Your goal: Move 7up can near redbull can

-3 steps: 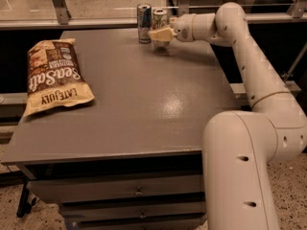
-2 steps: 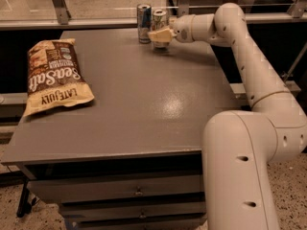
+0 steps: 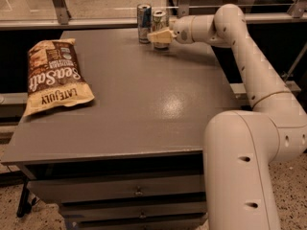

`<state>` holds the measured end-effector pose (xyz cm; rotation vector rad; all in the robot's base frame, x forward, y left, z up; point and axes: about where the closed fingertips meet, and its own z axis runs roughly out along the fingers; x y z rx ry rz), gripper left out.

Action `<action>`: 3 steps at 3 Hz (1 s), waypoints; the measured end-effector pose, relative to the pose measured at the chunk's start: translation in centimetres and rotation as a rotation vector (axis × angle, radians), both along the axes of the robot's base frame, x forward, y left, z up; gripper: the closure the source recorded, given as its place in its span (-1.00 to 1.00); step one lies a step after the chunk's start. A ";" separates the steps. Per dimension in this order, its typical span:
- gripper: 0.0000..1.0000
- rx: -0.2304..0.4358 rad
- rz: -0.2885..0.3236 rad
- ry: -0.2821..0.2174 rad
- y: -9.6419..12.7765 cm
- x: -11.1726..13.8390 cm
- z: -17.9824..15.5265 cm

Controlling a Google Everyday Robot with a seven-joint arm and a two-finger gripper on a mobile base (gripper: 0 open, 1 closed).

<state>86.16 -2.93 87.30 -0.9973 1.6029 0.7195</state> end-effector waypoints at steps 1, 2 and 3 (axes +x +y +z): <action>-1.00 0.004 -0.004 -0.008 -0.2 0.0 0.0; -1.00 0.009 -0.012 -0.015 -1.0 -0.4 0.2; -1.00 0.018 -0.032 -0.031 -2.8 -1.3 0.9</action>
Offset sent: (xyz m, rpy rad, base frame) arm -0.0159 -0.0267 0.0052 0.0138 -0.0303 -0.0352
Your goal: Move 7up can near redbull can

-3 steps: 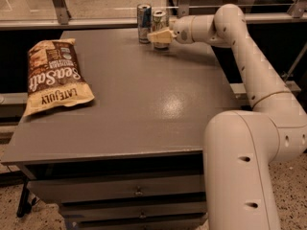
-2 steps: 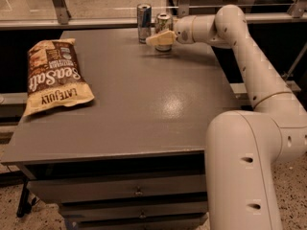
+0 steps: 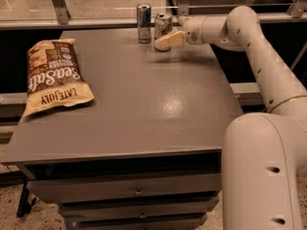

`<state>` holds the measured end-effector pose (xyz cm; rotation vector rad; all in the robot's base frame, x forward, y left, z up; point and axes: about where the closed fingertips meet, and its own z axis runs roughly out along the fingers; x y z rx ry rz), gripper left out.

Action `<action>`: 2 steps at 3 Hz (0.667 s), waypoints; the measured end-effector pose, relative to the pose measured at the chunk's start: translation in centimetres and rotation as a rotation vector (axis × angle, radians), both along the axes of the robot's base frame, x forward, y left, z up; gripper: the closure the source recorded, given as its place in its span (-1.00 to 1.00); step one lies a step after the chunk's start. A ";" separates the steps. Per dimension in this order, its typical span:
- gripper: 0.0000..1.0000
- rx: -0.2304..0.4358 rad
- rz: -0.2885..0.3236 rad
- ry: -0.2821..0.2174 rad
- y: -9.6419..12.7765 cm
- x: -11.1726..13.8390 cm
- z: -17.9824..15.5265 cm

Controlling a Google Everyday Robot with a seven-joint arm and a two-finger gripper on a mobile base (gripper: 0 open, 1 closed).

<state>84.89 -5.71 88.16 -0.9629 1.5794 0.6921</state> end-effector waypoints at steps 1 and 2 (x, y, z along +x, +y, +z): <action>-1.00 0.005 -0.041 -0.038 -3.6 -2.4 1.7; -1.00 0.035 -0.044 -0.083 -7.0 -7.1 3.6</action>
Offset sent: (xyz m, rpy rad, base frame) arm -0.1512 -0.1282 0.0590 0.0854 -0.1534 -0.0557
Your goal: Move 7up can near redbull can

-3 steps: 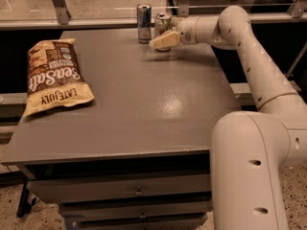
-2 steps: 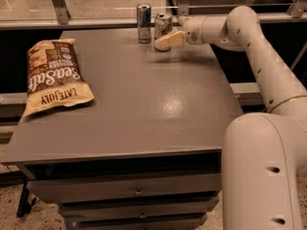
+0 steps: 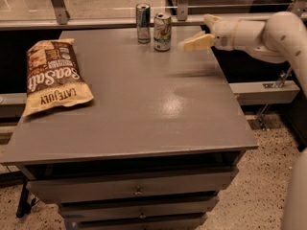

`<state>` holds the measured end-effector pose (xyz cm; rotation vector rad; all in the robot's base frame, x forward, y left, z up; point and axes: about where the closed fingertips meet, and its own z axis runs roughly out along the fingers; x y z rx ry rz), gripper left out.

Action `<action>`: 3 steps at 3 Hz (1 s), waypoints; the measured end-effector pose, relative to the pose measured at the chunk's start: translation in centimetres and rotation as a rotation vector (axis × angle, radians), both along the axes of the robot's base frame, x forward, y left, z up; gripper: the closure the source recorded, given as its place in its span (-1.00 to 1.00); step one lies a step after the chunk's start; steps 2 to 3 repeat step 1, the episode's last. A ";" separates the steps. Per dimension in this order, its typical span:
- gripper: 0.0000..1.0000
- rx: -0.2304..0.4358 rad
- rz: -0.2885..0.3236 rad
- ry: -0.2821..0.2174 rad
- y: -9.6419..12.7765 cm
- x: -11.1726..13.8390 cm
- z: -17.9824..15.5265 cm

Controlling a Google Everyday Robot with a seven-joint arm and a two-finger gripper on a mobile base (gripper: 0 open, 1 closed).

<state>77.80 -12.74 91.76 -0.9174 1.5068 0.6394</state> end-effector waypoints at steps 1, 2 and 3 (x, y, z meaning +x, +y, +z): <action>-1.00 0.047 -0.008 -0.069 -3.3 -5.1 2.0; -1.00 0.047 -0.008 -0.069 -3.3 -5.1 2.0; -1.00 0.047 -0.008 -0.069 -3.3 -5.1 2.0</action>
Offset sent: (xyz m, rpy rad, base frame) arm 0.0000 0.0000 0.0000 0.0000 0.0000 0.0000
